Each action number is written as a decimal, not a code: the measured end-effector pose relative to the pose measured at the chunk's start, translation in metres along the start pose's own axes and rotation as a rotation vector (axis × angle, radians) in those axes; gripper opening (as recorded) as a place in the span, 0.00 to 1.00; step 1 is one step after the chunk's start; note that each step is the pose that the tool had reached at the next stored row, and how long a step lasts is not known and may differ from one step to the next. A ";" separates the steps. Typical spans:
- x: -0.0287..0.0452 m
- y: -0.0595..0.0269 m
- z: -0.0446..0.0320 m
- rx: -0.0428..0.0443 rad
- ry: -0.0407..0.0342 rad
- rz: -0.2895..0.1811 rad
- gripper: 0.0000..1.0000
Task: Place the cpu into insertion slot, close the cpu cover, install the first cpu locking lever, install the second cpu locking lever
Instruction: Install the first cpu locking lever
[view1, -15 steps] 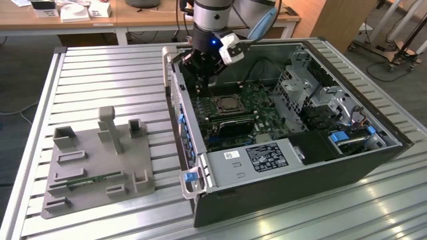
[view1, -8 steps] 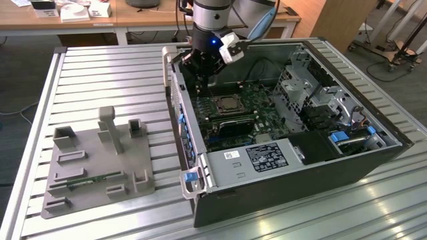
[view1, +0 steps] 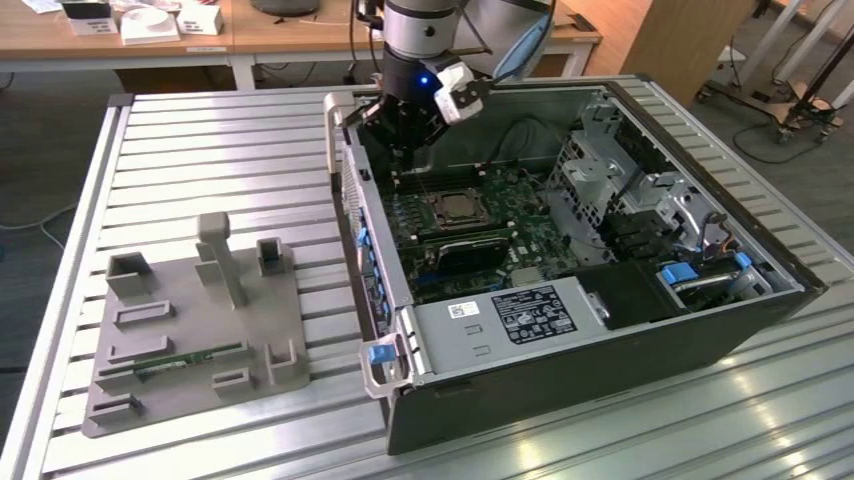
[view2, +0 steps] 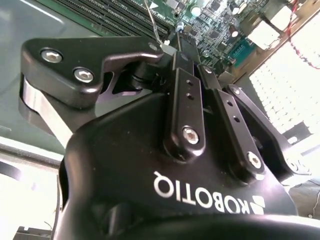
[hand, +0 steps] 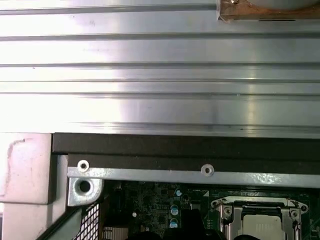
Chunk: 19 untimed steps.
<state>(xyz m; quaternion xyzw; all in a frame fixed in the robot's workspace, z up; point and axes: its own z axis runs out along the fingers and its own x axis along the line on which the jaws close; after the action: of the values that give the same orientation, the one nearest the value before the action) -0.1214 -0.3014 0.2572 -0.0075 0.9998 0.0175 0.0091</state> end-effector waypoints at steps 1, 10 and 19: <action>0.0000 0.0005 0.0008 0.0000 0.0000 0.000 0.10; -0.0128 0.0007 0.0018 0.0001 0.0001 0.000 0.10; -0.0304 0.0027 0.0022 0.0001 0.0001 0.000 0.10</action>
<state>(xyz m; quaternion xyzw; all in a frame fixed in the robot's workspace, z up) -0.0910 -0.2982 0.2557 -0.0075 0.9998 0.0174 0.0091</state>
